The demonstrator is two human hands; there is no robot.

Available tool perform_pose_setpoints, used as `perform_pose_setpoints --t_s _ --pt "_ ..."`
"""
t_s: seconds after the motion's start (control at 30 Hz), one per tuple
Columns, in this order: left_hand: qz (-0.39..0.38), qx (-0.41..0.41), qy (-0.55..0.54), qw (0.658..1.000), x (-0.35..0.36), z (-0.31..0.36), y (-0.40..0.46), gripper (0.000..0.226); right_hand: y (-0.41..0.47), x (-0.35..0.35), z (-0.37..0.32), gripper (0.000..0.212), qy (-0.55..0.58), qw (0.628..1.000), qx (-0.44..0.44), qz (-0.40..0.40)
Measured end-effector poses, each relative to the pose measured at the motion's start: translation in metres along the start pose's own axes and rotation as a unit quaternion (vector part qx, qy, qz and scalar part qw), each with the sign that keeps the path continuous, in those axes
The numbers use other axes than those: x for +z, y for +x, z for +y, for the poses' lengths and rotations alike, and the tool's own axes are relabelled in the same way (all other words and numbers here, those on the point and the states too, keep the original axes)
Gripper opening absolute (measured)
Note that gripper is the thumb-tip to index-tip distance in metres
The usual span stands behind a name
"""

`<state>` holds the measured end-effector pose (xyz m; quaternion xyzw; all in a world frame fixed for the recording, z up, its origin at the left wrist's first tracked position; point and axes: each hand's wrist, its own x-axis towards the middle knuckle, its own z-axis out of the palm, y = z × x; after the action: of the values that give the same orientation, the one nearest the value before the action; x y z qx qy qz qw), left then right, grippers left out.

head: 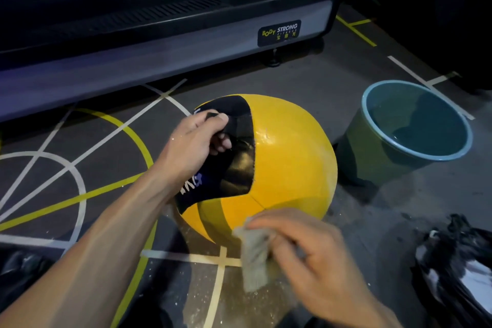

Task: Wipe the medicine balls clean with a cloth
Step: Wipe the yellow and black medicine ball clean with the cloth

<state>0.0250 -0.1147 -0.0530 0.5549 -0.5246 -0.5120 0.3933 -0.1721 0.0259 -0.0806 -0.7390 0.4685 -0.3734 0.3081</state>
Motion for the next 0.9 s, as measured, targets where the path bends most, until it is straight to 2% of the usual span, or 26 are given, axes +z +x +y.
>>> perform_pose_setpoints --t_s 0.1,0.2,0.27,0.33,0.4,0.5,0.57,0.6,0.67,0.7,0.8,0.9 --pt "0.083 0.007 -0.008 0.996 -0.009 0.0 0.007 0.028 -0.007 -0.029 0.008 0.029 0.071 0.976 0.109 0.176" --pt "0.114 0.005 -0.002 0.993 -0.021 -0.004 0.009 0.026 0.003 -0.059 0.031 0.04 0.106 0.916 0.184 0.339" --pt "0.123 0.006 0.005 0.992 -0.026 -0.007 0.009 0.03 0.018 -0.073 0.052 0.036 0.173 0.869 0.218 0.409" --pt "0.129 0.008 0.017 0.991 -0.028 -0.009 0.007 0.034 0.04 -0.078 0.069 0.031 0.23 0.834 0.241 0.44" --pt "0.135 0.008 0.036 0.99 -0.027 -0.009 0.005 0.035 0.058 -0.074 0.075 0.033 0.205 0.841 0.248 0.435" --pt "0.136 0.025 0.096 0.986 -0.025 -0.007 -0.002 0.033 0.067 -0.052 0.064 0.035 0.138 0.909 0.221 0.326" --pt "0.156 0.081 0.215 0.961 -0.023 -0.004 -0.01 0.015 0.063 -0.037 0.054 0.035 0.091 0.942 0.198 0.255" --pt "0.162 0.124 0.283 0.937 -0.02 0.0 -0.016 0.017 0.06 -0.032 0.051 0.036 0.073 0.95 0.186 0.242" --pt "0.115 0.207 0.369 0.899 -0.008 0.01 -0.026 0.044 0.056 -0.027 0.048 0.037 0.064 0.954 0.173 0.237" --pt "0.07 0.217 0.394 0.891 -0.001 0.013 -0.029 0.052 0.055 -0.025 0.047 0.037 0.065 0.955 0.167 0.235" --pt "-0.03 0.186 0.46 0.868 0.009 0.003 -0.028 0.06 0.048 -0.01 0.035 0.039 0.045 0.965 0.107 0.235" --pt "-0.038 0.189 0.46 0.867 -0.004 -0.008 -0.025 0.058 0.027 0.024 0.024 0.041 -0.045 0.986 -0.031 0.16"
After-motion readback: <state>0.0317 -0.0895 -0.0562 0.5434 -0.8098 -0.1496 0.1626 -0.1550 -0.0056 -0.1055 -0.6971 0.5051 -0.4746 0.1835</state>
